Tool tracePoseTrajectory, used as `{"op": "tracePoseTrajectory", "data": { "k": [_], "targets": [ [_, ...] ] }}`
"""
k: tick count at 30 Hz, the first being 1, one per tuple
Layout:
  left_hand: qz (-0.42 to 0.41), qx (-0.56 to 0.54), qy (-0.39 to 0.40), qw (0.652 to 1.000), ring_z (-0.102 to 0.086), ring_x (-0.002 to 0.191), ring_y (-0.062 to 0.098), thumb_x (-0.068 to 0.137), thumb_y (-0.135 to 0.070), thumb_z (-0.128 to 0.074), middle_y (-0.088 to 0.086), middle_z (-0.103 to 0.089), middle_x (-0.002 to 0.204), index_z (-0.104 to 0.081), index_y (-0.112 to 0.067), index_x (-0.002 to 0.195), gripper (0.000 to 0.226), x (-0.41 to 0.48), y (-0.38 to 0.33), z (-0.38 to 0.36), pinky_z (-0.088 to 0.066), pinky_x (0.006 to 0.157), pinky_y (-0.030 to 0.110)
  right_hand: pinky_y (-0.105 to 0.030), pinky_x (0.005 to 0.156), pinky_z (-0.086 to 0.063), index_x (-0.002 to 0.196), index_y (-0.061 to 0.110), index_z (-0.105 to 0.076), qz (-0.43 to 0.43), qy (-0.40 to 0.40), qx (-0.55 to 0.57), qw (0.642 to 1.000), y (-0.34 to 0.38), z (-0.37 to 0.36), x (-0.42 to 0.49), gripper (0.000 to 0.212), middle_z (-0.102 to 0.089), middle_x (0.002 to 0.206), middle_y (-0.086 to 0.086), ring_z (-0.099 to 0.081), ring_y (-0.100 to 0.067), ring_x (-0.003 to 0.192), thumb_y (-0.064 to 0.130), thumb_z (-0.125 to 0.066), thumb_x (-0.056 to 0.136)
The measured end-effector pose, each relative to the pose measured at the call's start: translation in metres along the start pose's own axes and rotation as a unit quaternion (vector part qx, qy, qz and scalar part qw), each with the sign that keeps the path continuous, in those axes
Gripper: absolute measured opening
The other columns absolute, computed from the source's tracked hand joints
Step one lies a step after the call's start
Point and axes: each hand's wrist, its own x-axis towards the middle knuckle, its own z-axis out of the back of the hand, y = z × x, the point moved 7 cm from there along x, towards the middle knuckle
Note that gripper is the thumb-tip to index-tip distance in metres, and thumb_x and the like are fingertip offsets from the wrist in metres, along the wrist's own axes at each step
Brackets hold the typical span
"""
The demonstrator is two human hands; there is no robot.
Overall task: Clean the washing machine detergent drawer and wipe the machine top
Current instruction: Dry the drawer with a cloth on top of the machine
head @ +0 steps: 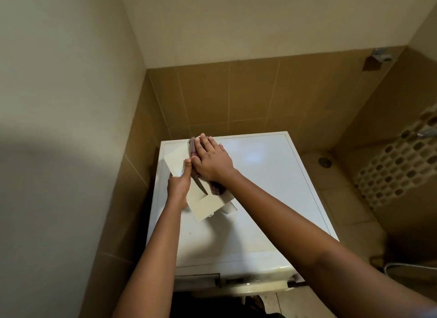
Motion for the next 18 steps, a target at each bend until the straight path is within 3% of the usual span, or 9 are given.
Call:
{"op": "tracePoseTrajectory", "data": {
  "k": [4, 8, 11, 14, 18],
  "targets": [
    [-0.015, -0.017, -0.009, 1.0, -0.06, 0.087, 0.026, 0.085, -0.068, -0.054, 0.005, -0.063, 0.094, -0.053, -0.018, 0.106, 0.053, 0.0, 0.002, 0.003, -0.051, 0.08, 0.037, -0.041, 0.116, -0.017, 0.153, 0.015, -0.012, -0.027, 0.002, 0.025, 0.999, 0.002, 0.001, 0.032, 0.058, -0.006, 0.161, -0.007, -0.008, -0.026, 0.147, 0.037, -0.027, 0.101],
    [-0.014, -0.031, -0.019, 0.999, -0.063, 0.094, 0.026, 0.08, -0.068, -0.06, 0.003, -0.065, 0.096, -0.057, -0.016, 0.11, 0.06, 0.003, 0.004, 0.004, -0.054, 0.089, 0.042, -0.044, 0.101, -0.035, 0.141, 0.006, -0.035, -0.128, -0.021, 0.168, 0.977, -0.02, 0.007, 0.041, 0.049, -0.035, 0.141, -0.019, -0.04, -0.039, 0.126, 0.032, -0.034, 0.099],
    [0.009, -0.042, -0.037, 0.998, -0.062, 0.098, 0.027, 0.077, -0.068, -0.063, 0.006, -0.064, 0.106, -0.051, -0.019, 0.111, 0.061, 0.004, 0.009, 0.005, -0.054, 0.089, 0.044, -0.038, 0.087, -0.041, 0.125, 0.002, -0.048, -0.175, -0.012, 0.232, 0.957, -0.033, 0.006, 0.032, 0.043, -0.046, 0.127, -0.02, -0.051, -0.035, 0.11, 0.031, -0.034, 0.097],
    [0.03, -0.071, -0.041, 0.996, -0.063, 0.087, 0.024, 0.078, -0.064, -0.067, 0.005, -0.064, 0.099, -0.05, -0.018, 0.11, 0.058, 0.003, 0.011, 0.003, -0.056, 0.077, 0.038, -0.031, 0.069, -0.038, 0.106, 0.003, -0.055, -0.167, -0.017, 0.229, 0.959, -0.039, 0.008, 0.005, 0.036, -0.061, 0.103, -0.014, -0.054, -0.025, 0.085, 0.032, -0.035, 0.097],
    [0.045, -0.092, -0.029, 0.994, -0.066, 0.085, 0.024, 0.075, -0.063, -0.07, 0.004, -0.068, 0.099, -0.054, -0.019, 0.113, 0.061, 0.002, 0.012, 0.001, -0.058, 0.074, 0.038, -0.031, 0.064, -0.043, 0.096, 0.005, -0.058, -0.167, 0.004, 0.266, 0.949, -0.055, 0.005, -0.041, 0.038, -0.062, 0.089, -0.008, -0.058, -0.022, 0.08, 0.039, -0.039, 0.095]
  ]
}}
